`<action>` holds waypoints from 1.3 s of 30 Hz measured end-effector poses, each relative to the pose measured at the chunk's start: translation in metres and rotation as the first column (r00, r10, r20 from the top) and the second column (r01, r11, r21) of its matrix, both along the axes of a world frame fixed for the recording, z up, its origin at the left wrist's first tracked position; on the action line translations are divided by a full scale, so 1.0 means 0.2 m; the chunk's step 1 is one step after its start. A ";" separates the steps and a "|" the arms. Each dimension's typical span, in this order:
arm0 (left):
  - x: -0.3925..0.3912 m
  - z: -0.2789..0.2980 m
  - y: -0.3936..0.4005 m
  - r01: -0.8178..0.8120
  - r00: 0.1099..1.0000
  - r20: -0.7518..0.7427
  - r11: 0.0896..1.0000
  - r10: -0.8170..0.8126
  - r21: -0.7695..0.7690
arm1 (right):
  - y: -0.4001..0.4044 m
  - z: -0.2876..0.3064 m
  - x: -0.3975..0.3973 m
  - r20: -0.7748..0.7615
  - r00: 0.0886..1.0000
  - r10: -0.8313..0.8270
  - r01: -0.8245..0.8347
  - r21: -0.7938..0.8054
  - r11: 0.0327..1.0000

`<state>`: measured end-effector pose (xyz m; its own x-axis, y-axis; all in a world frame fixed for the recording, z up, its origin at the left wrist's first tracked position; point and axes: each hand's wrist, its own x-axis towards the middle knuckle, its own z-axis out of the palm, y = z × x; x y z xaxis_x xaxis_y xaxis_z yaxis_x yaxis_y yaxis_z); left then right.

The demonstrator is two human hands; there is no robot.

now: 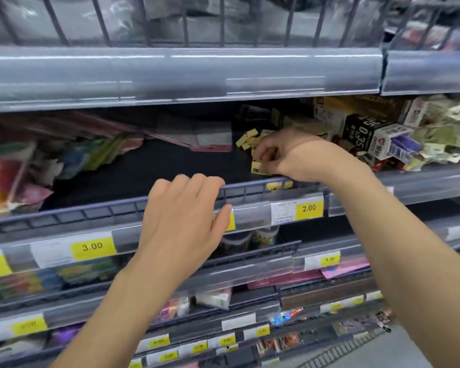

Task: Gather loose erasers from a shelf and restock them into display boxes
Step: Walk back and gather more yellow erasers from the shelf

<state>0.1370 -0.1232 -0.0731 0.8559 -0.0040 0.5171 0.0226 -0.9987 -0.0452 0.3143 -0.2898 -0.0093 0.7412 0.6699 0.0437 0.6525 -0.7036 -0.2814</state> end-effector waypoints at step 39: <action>0.33 0.25 0.01 0.036 0.953 -0.043 0.255 -0.299 -0.966 | 0.05 -0.02 -0.19 0.055 0.985 0.166 -0.163 0.629 0.760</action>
